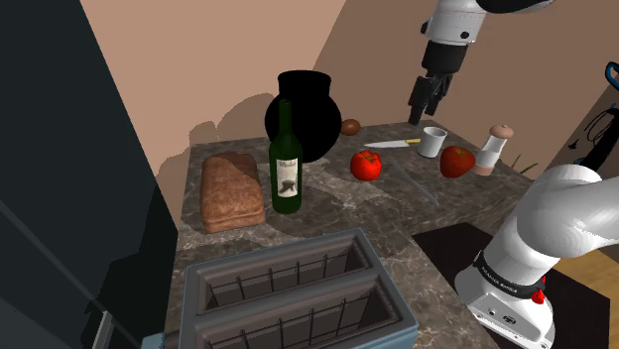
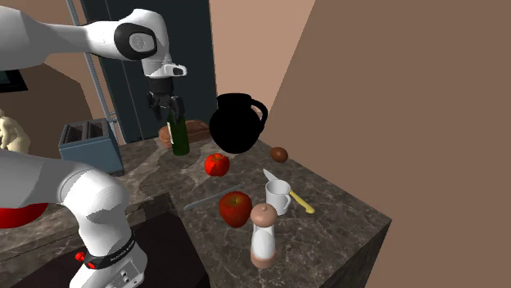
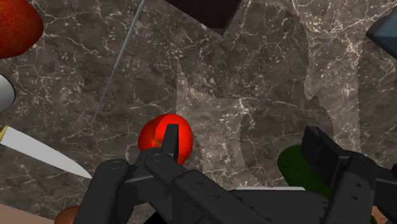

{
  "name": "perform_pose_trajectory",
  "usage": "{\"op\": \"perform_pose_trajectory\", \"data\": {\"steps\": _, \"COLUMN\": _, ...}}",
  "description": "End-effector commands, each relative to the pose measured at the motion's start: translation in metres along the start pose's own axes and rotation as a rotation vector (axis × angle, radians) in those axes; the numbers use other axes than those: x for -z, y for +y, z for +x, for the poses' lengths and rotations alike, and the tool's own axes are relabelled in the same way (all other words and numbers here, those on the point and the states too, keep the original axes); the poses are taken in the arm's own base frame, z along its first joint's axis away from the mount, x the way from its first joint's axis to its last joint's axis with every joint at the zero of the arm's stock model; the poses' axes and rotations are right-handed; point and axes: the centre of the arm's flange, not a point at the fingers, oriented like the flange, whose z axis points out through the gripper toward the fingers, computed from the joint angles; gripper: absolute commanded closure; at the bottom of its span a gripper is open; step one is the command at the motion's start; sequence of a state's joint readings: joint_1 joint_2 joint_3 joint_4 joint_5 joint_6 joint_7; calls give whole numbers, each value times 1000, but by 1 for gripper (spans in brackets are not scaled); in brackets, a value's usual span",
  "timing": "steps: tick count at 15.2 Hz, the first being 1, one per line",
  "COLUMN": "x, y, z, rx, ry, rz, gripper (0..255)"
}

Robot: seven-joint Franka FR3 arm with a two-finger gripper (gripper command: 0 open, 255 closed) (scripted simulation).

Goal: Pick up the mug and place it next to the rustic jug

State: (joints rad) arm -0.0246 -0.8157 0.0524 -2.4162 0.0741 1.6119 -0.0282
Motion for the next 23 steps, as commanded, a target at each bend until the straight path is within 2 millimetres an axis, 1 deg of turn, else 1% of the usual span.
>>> {"op": "perform_pose_trajectory", "data": {"steps": 1, "x": 0, "y": 0, "z": 0, "rx": 0, "ry": 0, "rz": 0, "gripper": 0}}
{"op": "perform_pose_trajectory", "data": {"steps": 12, "x": -62, "y": 123, "z": 29, "rx": -16, "ry": -19, "rz": -38, "gripper": 0}}
{"op": "perform_pose_trajectory", "data": {"steps": 23, "x": -120, "y": 248, "z": 55, "rx": -33, "ry": -38, "rz": -76, "gripper": 0}}
